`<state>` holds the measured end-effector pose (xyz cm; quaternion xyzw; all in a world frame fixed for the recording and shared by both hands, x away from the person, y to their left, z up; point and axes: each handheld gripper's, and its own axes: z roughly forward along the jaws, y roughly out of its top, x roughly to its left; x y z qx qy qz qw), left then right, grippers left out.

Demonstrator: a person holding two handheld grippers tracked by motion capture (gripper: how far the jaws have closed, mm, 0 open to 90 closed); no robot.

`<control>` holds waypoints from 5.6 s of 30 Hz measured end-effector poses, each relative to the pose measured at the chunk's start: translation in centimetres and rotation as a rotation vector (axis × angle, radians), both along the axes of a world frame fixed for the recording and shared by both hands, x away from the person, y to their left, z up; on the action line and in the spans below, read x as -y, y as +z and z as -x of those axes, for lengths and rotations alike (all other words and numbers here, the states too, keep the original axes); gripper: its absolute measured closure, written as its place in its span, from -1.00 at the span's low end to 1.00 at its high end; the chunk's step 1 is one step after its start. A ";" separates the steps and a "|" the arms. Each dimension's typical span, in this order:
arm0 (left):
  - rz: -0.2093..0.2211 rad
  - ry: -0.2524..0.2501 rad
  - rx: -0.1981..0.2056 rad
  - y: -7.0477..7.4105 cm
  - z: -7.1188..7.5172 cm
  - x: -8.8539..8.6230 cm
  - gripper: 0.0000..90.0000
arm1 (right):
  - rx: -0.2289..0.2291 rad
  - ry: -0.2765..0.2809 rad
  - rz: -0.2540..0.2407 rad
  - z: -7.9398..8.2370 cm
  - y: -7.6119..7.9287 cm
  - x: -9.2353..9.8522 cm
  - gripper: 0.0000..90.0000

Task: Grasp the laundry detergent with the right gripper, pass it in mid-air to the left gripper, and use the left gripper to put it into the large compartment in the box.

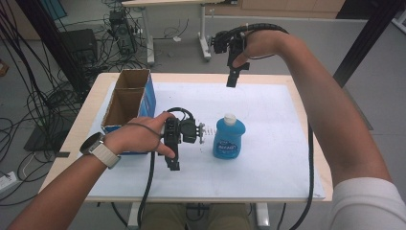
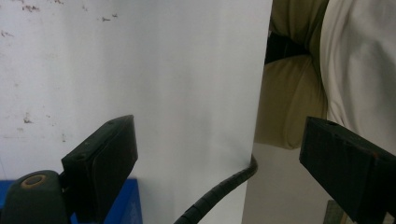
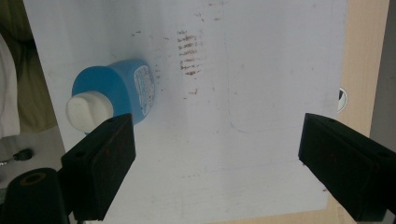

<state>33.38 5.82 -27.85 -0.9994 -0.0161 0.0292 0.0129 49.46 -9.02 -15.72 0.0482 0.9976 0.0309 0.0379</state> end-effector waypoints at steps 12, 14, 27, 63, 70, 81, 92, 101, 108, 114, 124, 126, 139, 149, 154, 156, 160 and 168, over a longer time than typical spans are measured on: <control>0.000 0.002 0.003 0.1 0.0 0.0 -0.74 | 0.007 -0.001 -0.008 0.3 0.6 0.3 -0.76; 0.001 0.001 0.003 0.1 -0.1 0.0 -0.74 | 0.003 0.002 -0.012 0.4 0.6 0.3 -0.76; 0.004 0.001 0.005 0.1 -0.1 -0.1 -0.74 | 0.004 -0.003 -0.009 0.9 1.0 0.7 -0.77; 0.032 0.018 0.020 0.5 -0.1 -0.4 -0.74 | -0.036 0.033 -0.153 5.8 -0.3 5.4 -0.79; 0.036 0.023 0.027 0.5 -0.3 -0.4 -0.74 | -0.040 0.021 -0.182 6.3 -1.4 6.3 -0.85; 0.042 0.031 0.031 0.5 -0.3 -0.3 -0.74 | -0.042 0.042 -0.238 6.9 -2.5 7.1 -0.87; 0.051 0.039 0.033 0.4 -0.4 -0.4 -0.74 | -0.071 0.021 -0.255 7.6 -4.5 7.9 -0.88; 0.055 0.046 0.036 0.3 -0.5 -0.5 -0.74 | -0.072 0.024 -0.282 8.0 -5.7 8.3 -0.89; 0.063 0.047 0.035 0.1 -0.6 -0.4 -0.74 | -0.072 0.010 -0.293 8.3 -6.4 8.7 -0.89; 0.062 0.046 0.034 0.0 -0.6 -0.4 -0.74 | -0.076 0.018 -0.309 8.7 -7.4 8.7 -0.89; 0.066 0.048 0.032 -0.2 -0.7 -0.3 -0.74 | -0.086 0.008 -0.345 8.9 -9.1 9.1 -0.89; 0.068 0.051 0.033 -0.2 -0.7 -0.3 -0.74 | -0.084 0.006 -0.347 8.9 -9.3 9.2 -0.89; 0.071 0.054 0.030 -0.3 -0.8 -0.3 -0.74 | -0.088 -0.008 -0.381 9.0 -10.9 9.5 -0.88; 0.072 0.057 0.024 -0.5 -0.7 -0.4 -0.74 | -0.086 -0.008 -0.405 9.1 -11.7 9.7 -0.87; 0.075 0.059 0.023 -0.5 -0.8 -0.3 -0.74 | -0.071 -0.011 -0.423 9.1 -12.1 9.9 -0.87; 0.075 0.058 0.022 -0.6 -0.8 -0.3 -0.74 | -0.066 -0.005 -0.429 9.0 -12.3 10.0 -0.87; 0.073 0.057 0.022 -0.6 -0.8 -0.3 -0.74 | -0.065 0.005 -0.439 8.9 -12.7 10.2 -0.87; 0.076 0.061 0.023 -0.6 -0.8 -0.3 -0.74 | -0.061 0.001 -0.455 8.8 -13.6 10.3 -0.88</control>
